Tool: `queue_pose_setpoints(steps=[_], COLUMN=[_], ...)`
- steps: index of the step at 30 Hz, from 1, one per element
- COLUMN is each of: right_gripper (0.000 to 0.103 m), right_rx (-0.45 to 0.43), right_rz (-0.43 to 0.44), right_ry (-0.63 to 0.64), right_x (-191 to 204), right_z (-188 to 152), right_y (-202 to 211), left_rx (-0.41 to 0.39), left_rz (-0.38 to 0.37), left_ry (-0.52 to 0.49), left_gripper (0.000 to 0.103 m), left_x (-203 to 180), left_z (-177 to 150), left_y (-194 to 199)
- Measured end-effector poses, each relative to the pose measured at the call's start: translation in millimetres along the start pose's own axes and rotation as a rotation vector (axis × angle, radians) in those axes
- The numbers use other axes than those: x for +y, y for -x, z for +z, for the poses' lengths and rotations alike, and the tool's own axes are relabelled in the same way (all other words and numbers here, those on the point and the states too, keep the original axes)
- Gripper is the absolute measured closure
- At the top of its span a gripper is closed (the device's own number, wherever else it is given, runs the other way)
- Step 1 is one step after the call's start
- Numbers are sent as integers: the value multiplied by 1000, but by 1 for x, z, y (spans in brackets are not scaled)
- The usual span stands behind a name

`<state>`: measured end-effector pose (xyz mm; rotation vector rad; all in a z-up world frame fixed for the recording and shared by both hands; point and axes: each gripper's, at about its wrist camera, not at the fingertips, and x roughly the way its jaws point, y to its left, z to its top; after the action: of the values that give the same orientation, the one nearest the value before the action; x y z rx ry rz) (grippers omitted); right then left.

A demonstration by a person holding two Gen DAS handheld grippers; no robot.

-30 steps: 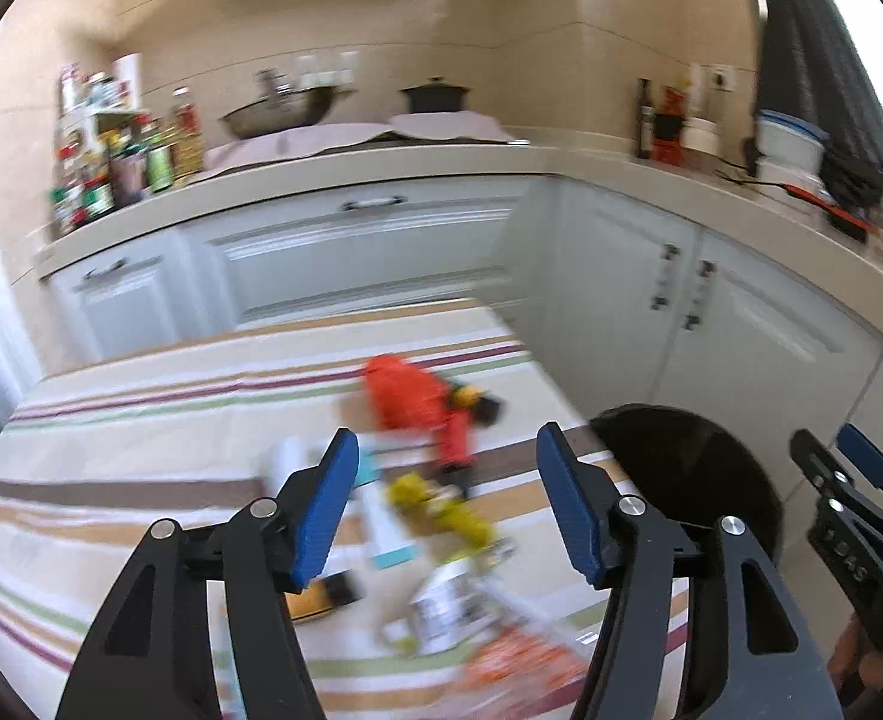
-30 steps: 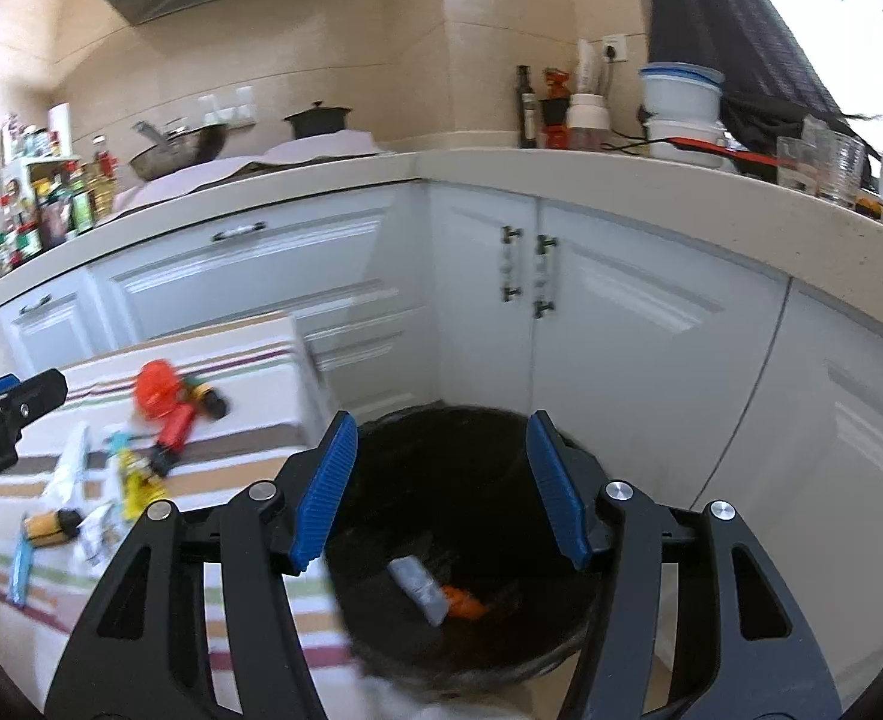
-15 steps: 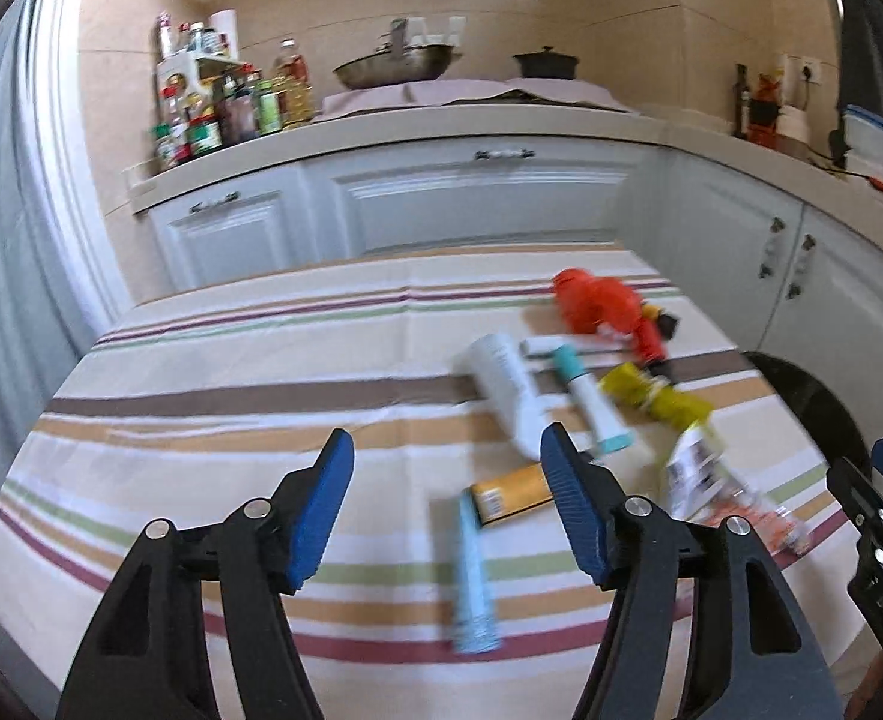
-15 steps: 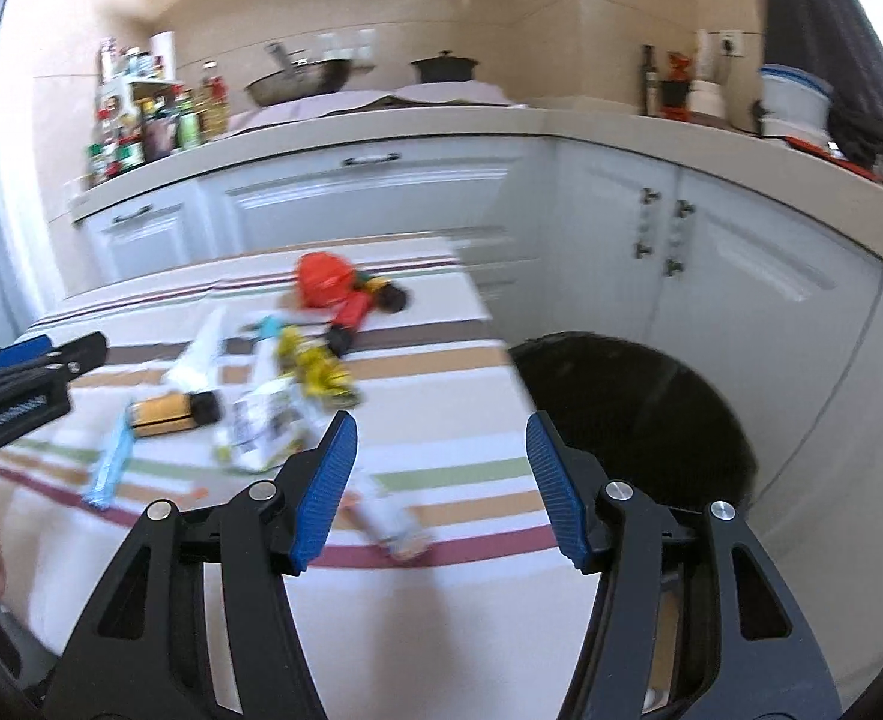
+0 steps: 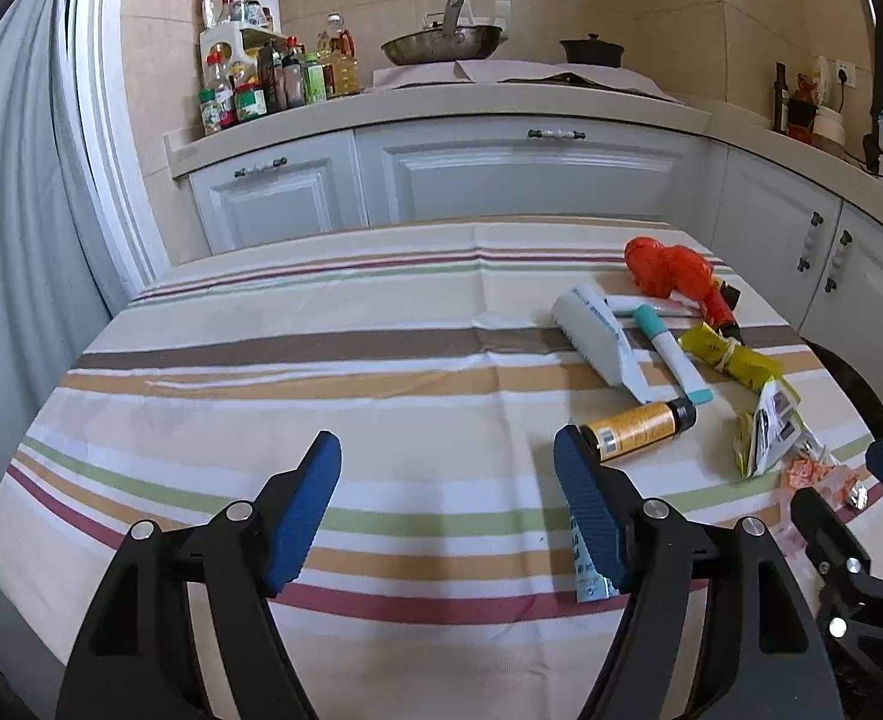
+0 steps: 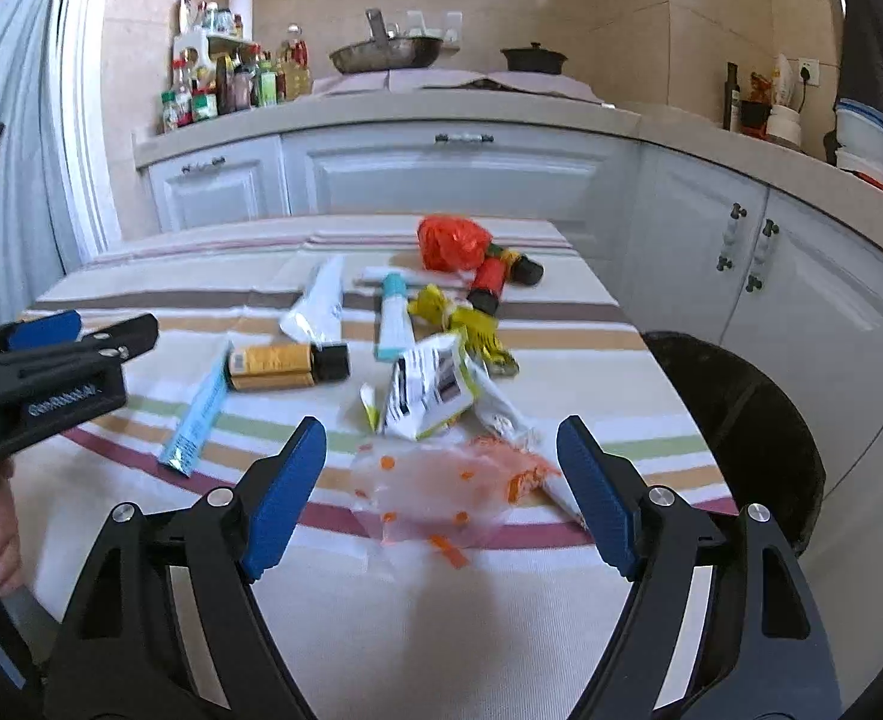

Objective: Collect trash
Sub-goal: 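Move both grippers back over the table toward the remaining trash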

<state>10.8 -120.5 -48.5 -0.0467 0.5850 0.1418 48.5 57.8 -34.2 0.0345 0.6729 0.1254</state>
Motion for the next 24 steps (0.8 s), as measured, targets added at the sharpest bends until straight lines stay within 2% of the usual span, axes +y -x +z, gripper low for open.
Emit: queue_pose_setpoints(steps=[1,5,9,11,14,15,17,19,24], right_gripper=[27,45,53,63,65,70,101,102,103], right_rx=[7,35,44,42,44,46,70,90,77], right_rz=[-6,-13,-16,-20,-20,-20,-6,7,8], right_ry=[-1,-4,-9,-1,5,5,7,3,10], right_x=[-1,-3,-7,-6,-7,-7,-8,-9,-8], right_z=[-1,-6,-12,-12,-14,-14,-15,-17,-18], right_y=[-1,-3,-2,0,1,1,-3,-7,-4], left_rx=[2,7,13,16,16,15,13,14,23], left_rz=[-4,-20,-30,-32,-35,-36,-37,-39,-37], left_ry=[1,-2,-8,-10,-13,-15,-19,-21,-23], left_gripper=[32,32,32,32,32,32,32,32,32], left_x=[0,-2,-5,-7,-9,-10,-11,-13,-14], left_z=[0,-2,-5,-6,-7,-7,-8,-9,-10], left_y=[-1,-2,-2,-2,-1,0,1,1,-1])
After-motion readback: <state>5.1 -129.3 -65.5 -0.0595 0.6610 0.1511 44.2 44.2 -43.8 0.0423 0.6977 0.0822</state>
